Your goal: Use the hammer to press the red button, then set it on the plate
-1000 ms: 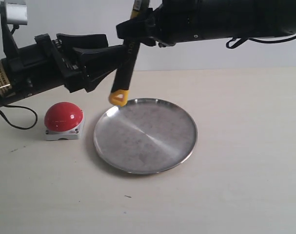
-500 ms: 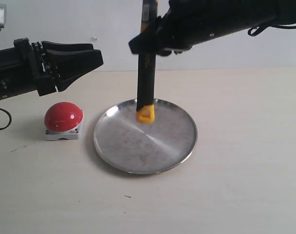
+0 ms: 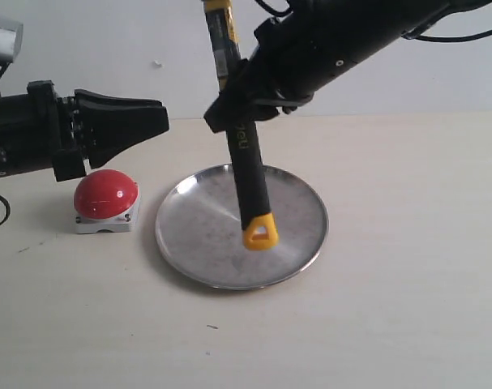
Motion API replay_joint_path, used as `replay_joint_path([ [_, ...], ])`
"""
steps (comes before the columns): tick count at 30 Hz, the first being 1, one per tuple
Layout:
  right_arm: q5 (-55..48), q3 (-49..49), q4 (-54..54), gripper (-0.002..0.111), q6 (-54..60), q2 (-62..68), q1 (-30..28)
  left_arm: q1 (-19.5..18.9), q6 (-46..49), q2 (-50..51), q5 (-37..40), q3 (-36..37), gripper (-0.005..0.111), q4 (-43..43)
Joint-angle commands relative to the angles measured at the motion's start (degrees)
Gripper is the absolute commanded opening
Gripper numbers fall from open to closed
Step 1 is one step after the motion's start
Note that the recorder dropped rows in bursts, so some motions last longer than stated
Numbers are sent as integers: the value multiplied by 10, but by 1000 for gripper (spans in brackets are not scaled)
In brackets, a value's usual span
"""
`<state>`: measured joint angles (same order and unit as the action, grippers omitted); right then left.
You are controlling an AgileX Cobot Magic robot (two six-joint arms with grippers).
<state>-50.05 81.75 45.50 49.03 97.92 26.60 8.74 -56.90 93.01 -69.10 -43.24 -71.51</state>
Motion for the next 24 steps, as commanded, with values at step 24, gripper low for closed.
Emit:
replay_joint_path([
  [24,-68,40,261,0,173,-18,0,87,-58,5,-9,1,90,39],
])
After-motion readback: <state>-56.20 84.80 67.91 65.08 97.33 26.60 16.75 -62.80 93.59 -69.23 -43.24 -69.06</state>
